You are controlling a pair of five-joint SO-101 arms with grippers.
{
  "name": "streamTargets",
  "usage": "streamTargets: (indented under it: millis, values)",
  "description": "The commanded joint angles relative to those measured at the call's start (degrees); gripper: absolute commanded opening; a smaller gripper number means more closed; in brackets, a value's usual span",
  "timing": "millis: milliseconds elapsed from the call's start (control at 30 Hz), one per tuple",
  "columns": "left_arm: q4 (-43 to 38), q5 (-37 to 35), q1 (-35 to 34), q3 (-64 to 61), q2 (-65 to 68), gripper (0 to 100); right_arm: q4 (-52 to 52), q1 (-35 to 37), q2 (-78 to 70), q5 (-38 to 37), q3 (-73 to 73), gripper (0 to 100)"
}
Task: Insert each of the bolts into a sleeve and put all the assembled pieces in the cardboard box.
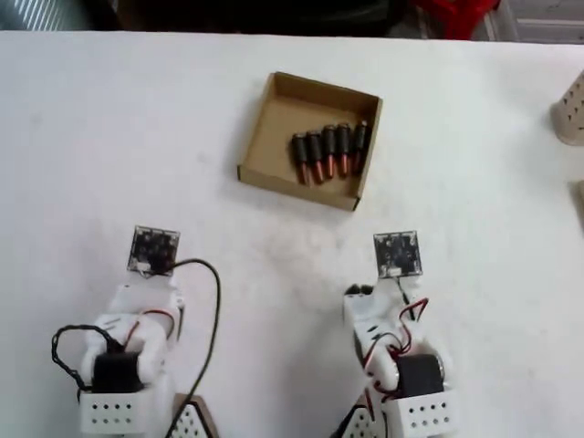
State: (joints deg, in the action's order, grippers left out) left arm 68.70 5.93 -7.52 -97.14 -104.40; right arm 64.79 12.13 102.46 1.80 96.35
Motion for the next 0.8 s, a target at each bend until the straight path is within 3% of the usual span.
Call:
streamTargets:
  millis: [0,767]
  values:
    - [0.4,-0.1,0.1,0.1,-0.2,2,5.9,2.6,0.7,-0.1,-1.2,2.2]
    - [0.4,-0.1,0.1,0.1,-0.2,2,7.7,4.4,0.6,-0.1,0.5,1.9]
